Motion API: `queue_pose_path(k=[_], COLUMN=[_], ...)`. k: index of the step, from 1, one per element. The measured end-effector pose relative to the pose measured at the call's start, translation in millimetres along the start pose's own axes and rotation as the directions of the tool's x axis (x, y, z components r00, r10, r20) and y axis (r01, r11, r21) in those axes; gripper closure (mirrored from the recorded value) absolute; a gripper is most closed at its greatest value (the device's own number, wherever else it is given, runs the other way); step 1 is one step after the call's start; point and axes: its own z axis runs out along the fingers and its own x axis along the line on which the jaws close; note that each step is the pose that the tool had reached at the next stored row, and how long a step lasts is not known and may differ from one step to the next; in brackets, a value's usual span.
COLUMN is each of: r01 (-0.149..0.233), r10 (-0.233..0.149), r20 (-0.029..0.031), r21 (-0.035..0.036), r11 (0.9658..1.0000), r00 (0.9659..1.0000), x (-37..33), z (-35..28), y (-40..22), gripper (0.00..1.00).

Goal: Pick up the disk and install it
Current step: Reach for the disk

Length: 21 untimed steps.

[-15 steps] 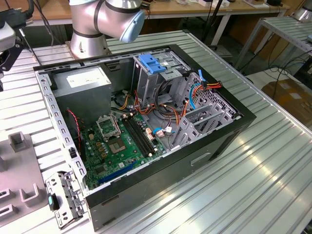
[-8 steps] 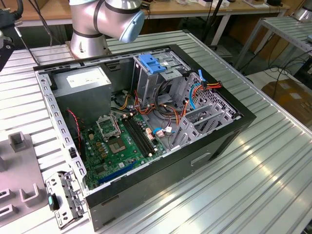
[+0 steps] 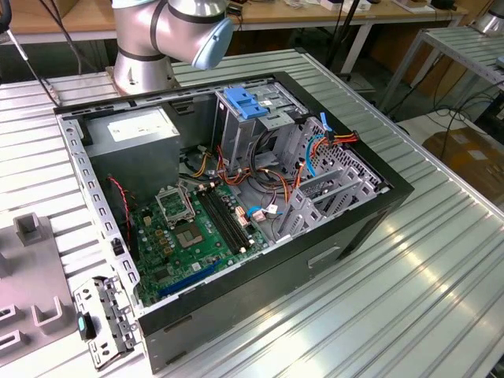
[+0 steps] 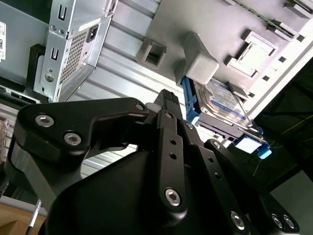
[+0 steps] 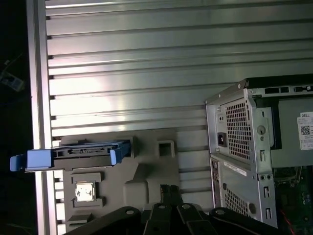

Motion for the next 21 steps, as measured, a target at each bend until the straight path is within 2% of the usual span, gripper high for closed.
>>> queue_pose_path(k=[16,21], r01=[-0.003,-0.004], r10=[0.003,0.004], r20=[-0.0003,-0.0003], r21=[0.0001,0.0001], r11=[1.0000,1.0000], r00=[1.0000,1.0000], x=[25.0,39.2], z=[-0.4,-0.6], y=[-2.0,-3.1], gripper=[0.89,0.89])
